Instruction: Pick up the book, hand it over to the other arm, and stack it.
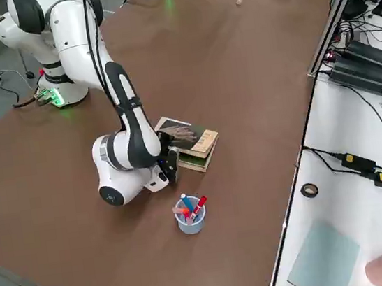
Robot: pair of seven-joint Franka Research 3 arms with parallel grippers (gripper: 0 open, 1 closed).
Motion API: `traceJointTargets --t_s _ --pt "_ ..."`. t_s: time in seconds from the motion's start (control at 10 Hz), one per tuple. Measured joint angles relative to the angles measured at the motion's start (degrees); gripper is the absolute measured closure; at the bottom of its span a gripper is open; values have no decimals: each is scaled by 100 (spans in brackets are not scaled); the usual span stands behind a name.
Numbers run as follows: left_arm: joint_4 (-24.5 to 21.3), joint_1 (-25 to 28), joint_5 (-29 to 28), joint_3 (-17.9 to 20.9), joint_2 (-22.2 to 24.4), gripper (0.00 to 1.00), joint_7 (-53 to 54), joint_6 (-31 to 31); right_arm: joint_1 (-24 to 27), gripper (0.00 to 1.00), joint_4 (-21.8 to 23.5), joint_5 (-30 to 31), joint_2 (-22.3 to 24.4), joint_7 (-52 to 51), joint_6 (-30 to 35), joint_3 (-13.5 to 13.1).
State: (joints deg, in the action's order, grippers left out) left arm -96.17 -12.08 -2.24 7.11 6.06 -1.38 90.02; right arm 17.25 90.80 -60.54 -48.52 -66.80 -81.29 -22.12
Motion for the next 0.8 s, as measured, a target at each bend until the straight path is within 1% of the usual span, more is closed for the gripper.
traceJointTargets --t_s 0.1,0.2,0.3,0.4,0.6,0.7,0.8 --pt "4 0 0 0 0 0 0 0 0 85 0 0 0 1 0 0" --pt "6 0 0 0 1 0 0 0 0 81 0 3 0 1 -7 0" --pt "7 0 0 -1 3 0 0 0 0 81 0 6 -1 1 -29 0" --pt "8 0 0 -1 4 0 0 0 0 77 0 9 0 1 -42 -1" --pt "8 0 0 -1 8 0 0 0 -1 57 -7 17 0 1 -71 -7" --pt "8 0 0 -1 14 0 0 0 -1 50 -17 18 -1 1 -74 -16" --pt "8 0 0 -1 21 0 0 0 -1 36 -34 18 1 2 -68 -28"
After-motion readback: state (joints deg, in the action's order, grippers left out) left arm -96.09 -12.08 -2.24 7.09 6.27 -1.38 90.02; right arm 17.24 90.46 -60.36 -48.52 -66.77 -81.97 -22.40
